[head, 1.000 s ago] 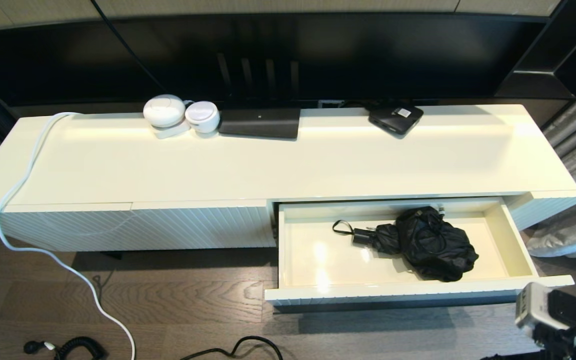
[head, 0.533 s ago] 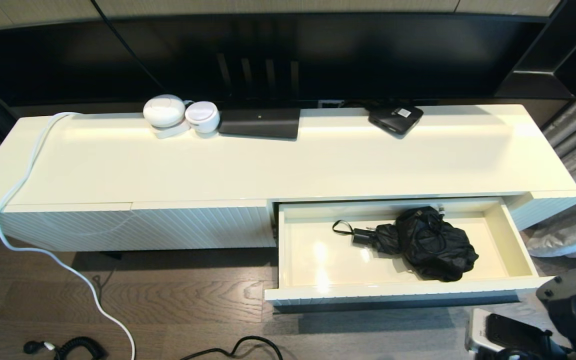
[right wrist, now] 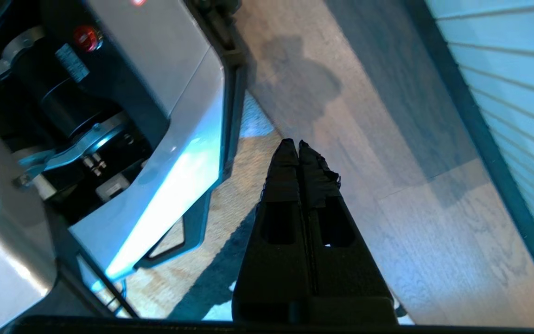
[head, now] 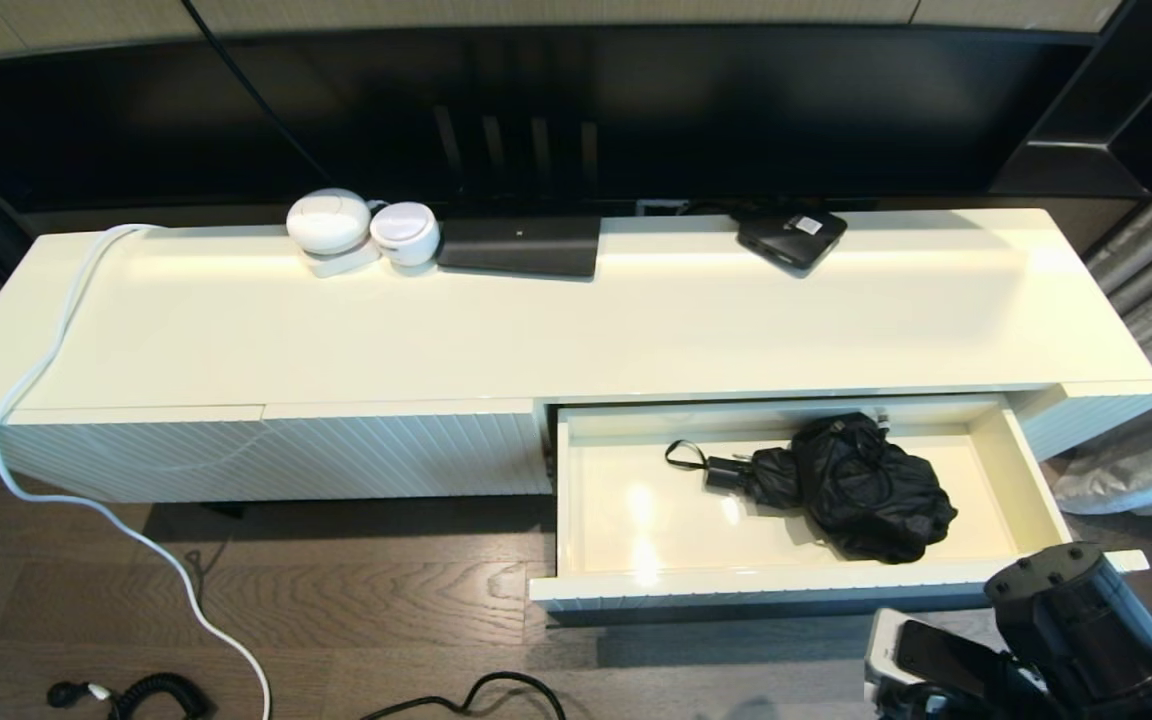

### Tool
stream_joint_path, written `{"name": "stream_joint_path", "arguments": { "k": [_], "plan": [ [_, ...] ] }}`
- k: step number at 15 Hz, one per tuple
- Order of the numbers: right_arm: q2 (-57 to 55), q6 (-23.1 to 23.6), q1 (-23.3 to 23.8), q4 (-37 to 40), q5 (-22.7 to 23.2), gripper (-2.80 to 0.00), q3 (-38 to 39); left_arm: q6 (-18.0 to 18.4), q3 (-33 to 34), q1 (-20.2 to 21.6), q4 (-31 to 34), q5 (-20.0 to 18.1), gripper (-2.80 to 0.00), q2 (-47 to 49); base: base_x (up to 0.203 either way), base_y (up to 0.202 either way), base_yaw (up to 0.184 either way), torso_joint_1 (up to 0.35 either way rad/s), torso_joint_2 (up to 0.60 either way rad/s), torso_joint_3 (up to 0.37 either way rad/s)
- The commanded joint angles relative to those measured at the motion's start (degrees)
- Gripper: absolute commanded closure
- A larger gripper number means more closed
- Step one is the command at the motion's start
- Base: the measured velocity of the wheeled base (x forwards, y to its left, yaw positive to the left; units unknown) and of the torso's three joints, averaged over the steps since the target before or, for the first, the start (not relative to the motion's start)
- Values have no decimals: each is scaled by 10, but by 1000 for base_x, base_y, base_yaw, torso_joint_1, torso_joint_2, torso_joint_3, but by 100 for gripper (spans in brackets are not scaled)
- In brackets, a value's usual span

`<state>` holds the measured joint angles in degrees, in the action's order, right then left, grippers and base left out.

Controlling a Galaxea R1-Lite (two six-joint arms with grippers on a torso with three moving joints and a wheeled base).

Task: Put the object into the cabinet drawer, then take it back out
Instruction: Close the drawer

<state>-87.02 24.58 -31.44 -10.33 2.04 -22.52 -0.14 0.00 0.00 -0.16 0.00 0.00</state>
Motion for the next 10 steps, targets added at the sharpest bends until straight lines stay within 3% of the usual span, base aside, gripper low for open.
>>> {"name": "stream_joint_path", "arguments": {
  "k": [1, 5, 10],
  "plan": [
    [-23, 1, 0, -9, -2, 0, 3, 0, 0, 0, 0, 0, 0, 0, 0, 0, 0, 0, 0, 0],
    [-90, 2, 2, -147, -60, 0, 1, 0, 0, 0, 0, 0, 0, 0, 0, 0, 0, 0, 0, 0],
    [-117, 17, 2, -225, -88, 0, 2, 0, 1, 0, 0, 0, 0, 0, 0, 0, 0, 0, 0, 0]
  ]
}}
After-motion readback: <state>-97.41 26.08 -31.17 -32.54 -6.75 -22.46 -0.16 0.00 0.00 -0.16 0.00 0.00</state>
